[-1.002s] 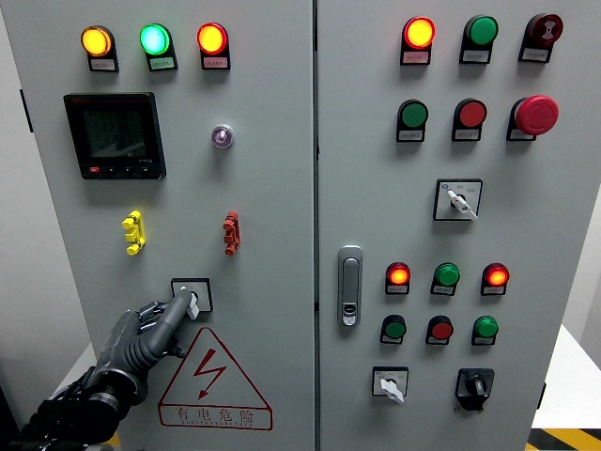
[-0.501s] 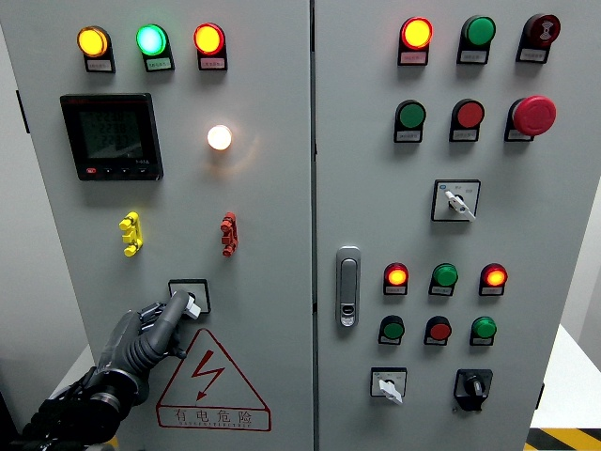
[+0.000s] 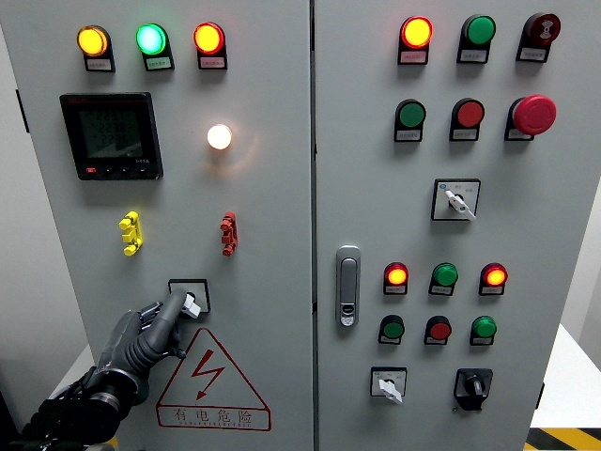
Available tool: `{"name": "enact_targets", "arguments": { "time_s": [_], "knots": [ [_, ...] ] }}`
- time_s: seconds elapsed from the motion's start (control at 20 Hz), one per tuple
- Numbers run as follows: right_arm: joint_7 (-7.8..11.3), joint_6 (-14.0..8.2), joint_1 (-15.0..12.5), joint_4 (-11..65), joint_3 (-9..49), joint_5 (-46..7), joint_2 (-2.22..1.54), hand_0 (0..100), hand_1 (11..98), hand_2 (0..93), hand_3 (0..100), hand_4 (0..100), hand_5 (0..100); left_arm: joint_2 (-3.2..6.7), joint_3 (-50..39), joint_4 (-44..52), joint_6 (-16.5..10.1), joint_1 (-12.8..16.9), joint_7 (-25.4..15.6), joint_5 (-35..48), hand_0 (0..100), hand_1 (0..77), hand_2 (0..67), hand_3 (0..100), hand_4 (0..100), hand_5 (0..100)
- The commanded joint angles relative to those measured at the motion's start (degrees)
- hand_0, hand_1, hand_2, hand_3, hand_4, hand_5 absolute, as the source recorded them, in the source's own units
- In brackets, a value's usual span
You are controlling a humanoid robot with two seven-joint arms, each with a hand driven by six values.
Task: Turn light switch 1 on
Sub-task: 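Hold the left hand on the turned switch while the lamp lights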
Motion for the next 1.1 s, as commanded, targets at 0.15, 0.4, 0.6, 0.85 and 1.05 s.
{"name": "enact_targets", "arguments": {
  "time_s": [0.15, 0.4, 0.6, 0.85, 1.05],
  "knots": [
    [-0.06, 0.0, 0.1, 0.0, 0.0, 0.0, 0.0, 0, 22.6, 0.0, 11, 23, 15, 0.0, 0.0, 0.0, -0.1, 0.0, 0.0, 0.0, 44, 44.8, 55.7, 96, 100, 72],
    [0.02, 0.0, 0.1, 0.0, 0.0, 0.0, 0.0, 0, 22.5, 0.0, 11, 23, 15, 0.0, 0.0, -0.1, 0.0, 0.0, 0.0, 0.0, 0, 52.4, 55.8, 96, 100, 72],
    [-0.06, 0.0, 0.0, 0.0, 0.0, 0.0, 0.0, 0, 22.4, 0.0, 11, 23, 15, 0.0, 0.0, -0.2, 0.0, 0.1, 0.0, -0.1, 0, 53.8, 55.9, 97, 100, 72],
    [0.02, 0.0, 0.0, 0.0, 0.0, 0.0, 0.0, 0, 22.5, 0.0, 11, 23, 15, -0.09, 0.0, -0.3, 0.2, 0.2, 0.0, 0.0, 0, 55.6, 56.8, 97, 100, 72],
    [-0.06, 0.0, 0.0, 0.0, 0.0, 0.0, 0.0, 0, 22.4, 0.0, 11, 23, 15, -0.17, 0.0, -0.5, 0.7, 0.5, 0.0, 0.0, 0, 55.9, 57.6, 97, 100, 72]
  ]
}}
